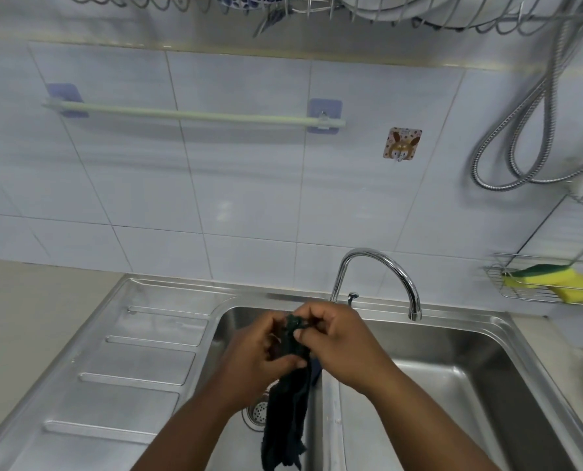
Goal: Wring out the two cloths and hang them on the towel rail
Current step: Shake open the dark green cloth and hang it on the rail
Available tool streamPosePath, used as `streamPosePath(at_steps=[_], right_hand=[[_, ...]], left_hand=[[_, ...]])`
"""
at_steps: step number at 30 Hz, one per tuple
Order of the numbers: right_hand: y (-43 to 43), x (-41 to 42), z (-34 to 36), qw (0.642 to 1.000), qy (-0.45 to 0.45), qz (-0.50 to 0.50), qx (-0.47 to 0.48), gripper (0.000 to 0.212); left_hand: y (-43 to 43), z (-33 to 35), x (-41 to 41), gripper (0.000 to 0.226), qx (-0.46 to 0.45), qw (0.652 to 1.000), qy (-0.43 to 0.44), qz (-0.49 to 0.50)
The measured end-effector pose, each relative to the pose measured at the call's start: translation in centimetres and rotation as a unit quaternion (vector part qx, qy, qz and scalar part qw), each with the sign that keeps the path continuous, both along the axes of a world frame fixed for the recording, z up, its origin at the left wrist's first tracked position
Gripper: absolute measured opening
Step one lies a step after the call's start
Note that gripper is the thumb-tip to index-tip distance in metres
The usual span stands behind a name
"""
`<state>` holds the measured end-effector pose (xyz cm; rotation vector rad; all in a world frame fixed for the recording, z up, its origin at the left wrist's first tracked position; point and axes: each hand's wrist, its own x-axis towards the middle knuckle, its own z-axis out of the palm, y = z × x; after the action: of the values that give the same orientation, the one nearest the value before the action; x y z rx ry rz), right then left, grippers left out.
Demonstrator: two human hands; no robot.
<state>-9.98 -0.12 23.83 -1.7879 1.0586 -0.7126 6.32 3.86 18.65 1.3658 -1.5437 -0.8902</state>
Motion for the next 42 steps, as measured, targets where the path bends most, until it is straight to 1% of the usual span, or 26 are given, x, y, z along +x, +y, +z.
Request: streamPosePath(at_steps=[3,5,7,9,11,13,16,19,22,23,25,27,28,30,31,32,33,34,35,36,37,38,39,40,41,42], right_hand=[[0.1,0.1,0.6,0.999,-0.033,-0.008,-0.002,0.028],[0.1,0.1,1.1,0.998,-0.058,-0.015,-0.008,0.027],[0.1,0.0,1.4,0.998,-0.061,-0.018,-0.018,0.023],[-0.2,-0.2,1.5,0.997,-0.066,-0.027,-0.017,0.02],[-0.6,-0.7,1.6,0.996,-0.074,-0.047,-0.01,0.013],[-1.3,-1.4,1.5,0.995,-0.075,-0.065,-0.006,0.008],[-2.5,-2.4,0.8,0.994,-0.062,-0.091,-0.001,0.008],[-3.5,-3.0,-0.8,0.992,-0.03,-0.123,-0.001,0.014],[-4.2,-3.4,-2.9,0.988,0.015,-0.153,-0.002,0.018],[-4.5,-3.5,-3.4,0.988,0.041,-0.151,-0.011,0.018],[-5.4,-3.8,-3.9,0.984,0.113,-0.13,-0.034,0.018],[-6.4,-4.0,-3.2,0.981,0.148,-0.122,-0.039,0.019],[-6.8,-4.1,-2.3,0.983,0.128,-0.129,-0.035,0.022],[-7.1,-3.9,-0.1,0.987,0.002,-0.156,-0.036,0.025],[-6.8,-3.7,1.0,0.982,-0.082,-0.163,-0.053,0.023],[-6.2,-3.4,2.0,0.971,-0.157,-0.161,-0.08,0.02],[-5.6,-3.2,2.2,0.961,-0.209,-0.148,-0.103,0.019],[-4.9,-3.1,2.0,0.958,-0.229,-0.126,-0.12,0.019],[-4.4,-3.3,0.7,0.966,-0.202,-0.105,-0.123,0.02],[-4.2,-3.7,-1.1,0.985,-0.118,-0.073,-0.103,0.022],[-4.0,-4.2,-2.8,0.998,-0.002,-0.027,-0.054,0.022],[-3.9,-4.9,-4.5,0.994,0.108,0.004,0.021,0.02],[-3.7,-5.5,-5.8,0.983,0.15,0.012,0.103,0.017],[-3.7,-5.7,-6.7,0.977,0.144,-0.008,0.157,0.014],[-3.8,-5.8,-7.3,0.977,0.11,-0.036,0.181,0.013],[-4.1,-5.6,-7.3,0.978,0.083,-0.065,0.181,0.013]], left_hand=[[0.3,-1.2,-0.2,0.018,-0.032,0.994,-0.104,0.01],[0.4,-2.2,-0.4,0.012,-0.03,0.991,-0.125,0.039],[0.6,-3.8,-0.1,0.009,0.004,0.988,-0.141,0.064],[0.8,-5.1,0.4,0.007,0.049,0.979,-0.18,0.086],[1.3,-5.6,0.8,0.01,0.08,0.974,-0.184,0.101],[1.6,-5.8,1.5,0.01,0.096,0.969,-0.197,0.117],[1.6,-6.1,3.1,0.018,0.094,0.955,-0.236,0.151],[1.2,-5.8,4.7,0.018,0.092,0.956,-0.23,0.158],[0.8,-4.6,6.2,0.013,0.099,0.97,-0.17,0.146],[0.7,-4.2,7.0,0.012,0.092,0.971,-0.166,0.145],[0.3,-3.2,9.1,0.01,0.069,0.965,-0.219,0.127],[-0.3,-1.3,11.0,0.022,0.068,0.95,-0.298,0.07],[-0.6,0.0,11.7,0.03,0.07,0.942,-0.325,0.044],[-1.0,2.4,12.6,0.036,0.047,0.932,-0.356,0.046],[-0.9,3.7,12.6,0.032,0.002,0.928,-0.365,0.074],[-0.6,4.4,12.4,0.026,-0.068,0.92,-0.366,0.12],[-0.1,4.7,12.0,0.021,-0.14,0.909,-0.352,0.176],[0.6,4.4,11.6,0.021,-0.192,0.894,-0.336,0.227],[1.2,3.2,11.3,0.02,-0.202,0.886,-0.332,0.252],[1.7,1.3,11.4,0.018,-0.166,0.892,-0.349,0.234],[2.1,-0.9,11.7,0.02,-0.077,0.907,-0.375,0.177],[2.6,-3.2,12.2,0.024,0.034,0.911,-0.399,0.097],[3.2,-5.1,12.9,0.029,0.117,0.903,-0.412,0.024],[3.6,-6.4,13.5,0.033,0.149,0.902,-0.404,-0.016],[3.7,-7.0,14.1,0.037,0.148,0.908,-0.392,-0.026],[3.5,-7.1,14.6,0.039,0.138,0.912,-0.385,-0.018]])
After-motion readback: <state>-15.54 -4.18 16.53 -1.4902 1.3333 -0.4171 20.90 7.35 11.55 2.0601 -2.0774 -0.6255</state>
